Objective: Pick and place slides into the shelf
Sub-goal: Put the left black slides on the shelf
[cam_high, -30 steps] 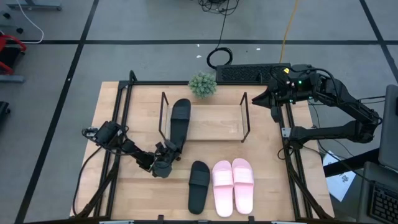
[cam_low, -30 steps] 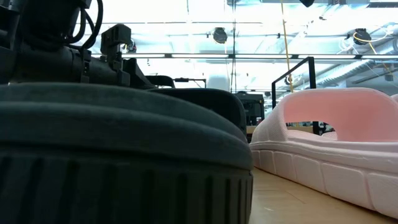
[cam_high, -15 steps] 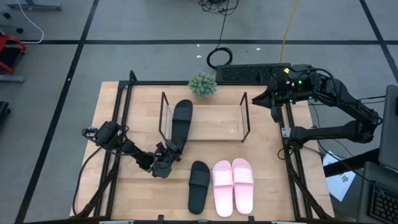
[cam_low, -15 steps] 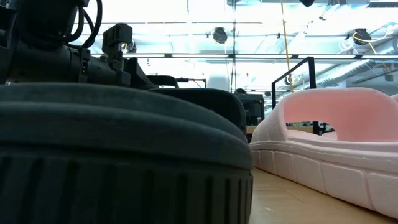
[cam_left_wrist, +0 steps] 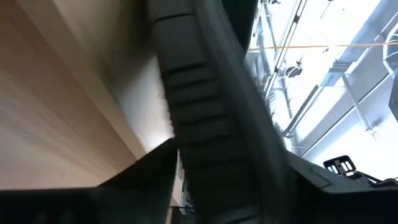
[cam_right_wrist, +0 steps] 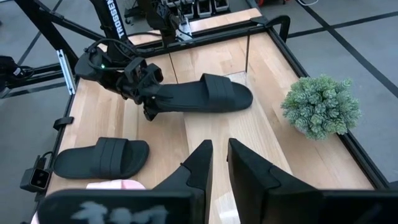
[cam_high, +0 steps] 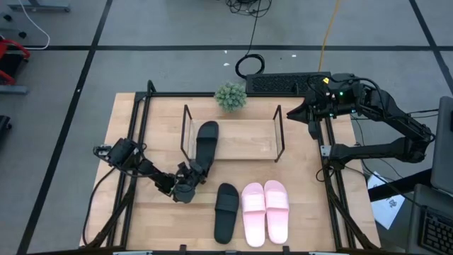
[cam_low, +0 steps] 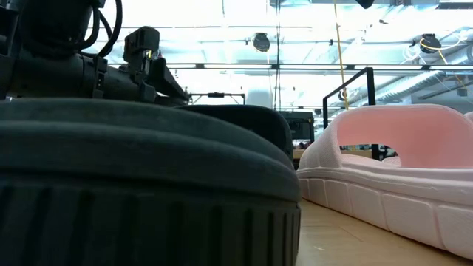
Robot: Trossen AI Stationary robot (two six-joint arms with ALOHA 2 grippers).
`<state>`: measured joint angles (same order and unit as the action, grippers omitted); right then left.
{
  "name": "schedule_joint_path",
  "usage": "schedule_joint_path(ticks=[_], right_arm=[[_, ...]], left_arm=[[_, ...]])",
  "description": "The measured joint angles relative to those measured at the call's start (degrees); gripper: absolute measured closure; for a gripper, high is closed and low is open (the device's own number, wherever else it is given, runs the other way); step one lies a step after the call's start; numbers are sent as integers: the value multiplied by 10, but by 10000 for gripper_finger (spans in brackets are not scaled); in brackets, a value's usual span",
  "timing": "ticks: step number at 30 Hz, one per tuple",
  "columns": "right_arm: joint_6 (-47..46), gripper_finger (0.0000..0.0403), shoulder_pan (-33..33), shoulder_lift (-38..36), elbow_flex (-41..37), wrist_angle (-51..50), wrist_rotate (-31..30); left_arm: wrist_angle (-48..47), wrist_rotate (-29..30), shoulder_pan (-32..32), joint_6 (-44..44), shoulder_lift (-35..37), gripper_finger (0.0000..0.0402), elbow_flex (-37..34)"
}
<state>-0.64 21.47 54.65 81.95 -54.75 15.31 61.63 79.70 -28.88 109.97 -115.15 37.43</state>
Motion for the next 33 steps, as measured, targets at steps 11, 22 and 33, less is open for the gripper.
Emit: schedule_joint_path(ticks=[11,22,33], right_arm=[[0,360,0,0,0,0,0],[-7,360,0,1,0,1,19],[-17,360,-2,3,0,0,88]], left_arm=[[26,86,-49,-6,0,136,0],[26,21,-33,-30,0,135,11],[1,25,-13,-54,0,135,10]])
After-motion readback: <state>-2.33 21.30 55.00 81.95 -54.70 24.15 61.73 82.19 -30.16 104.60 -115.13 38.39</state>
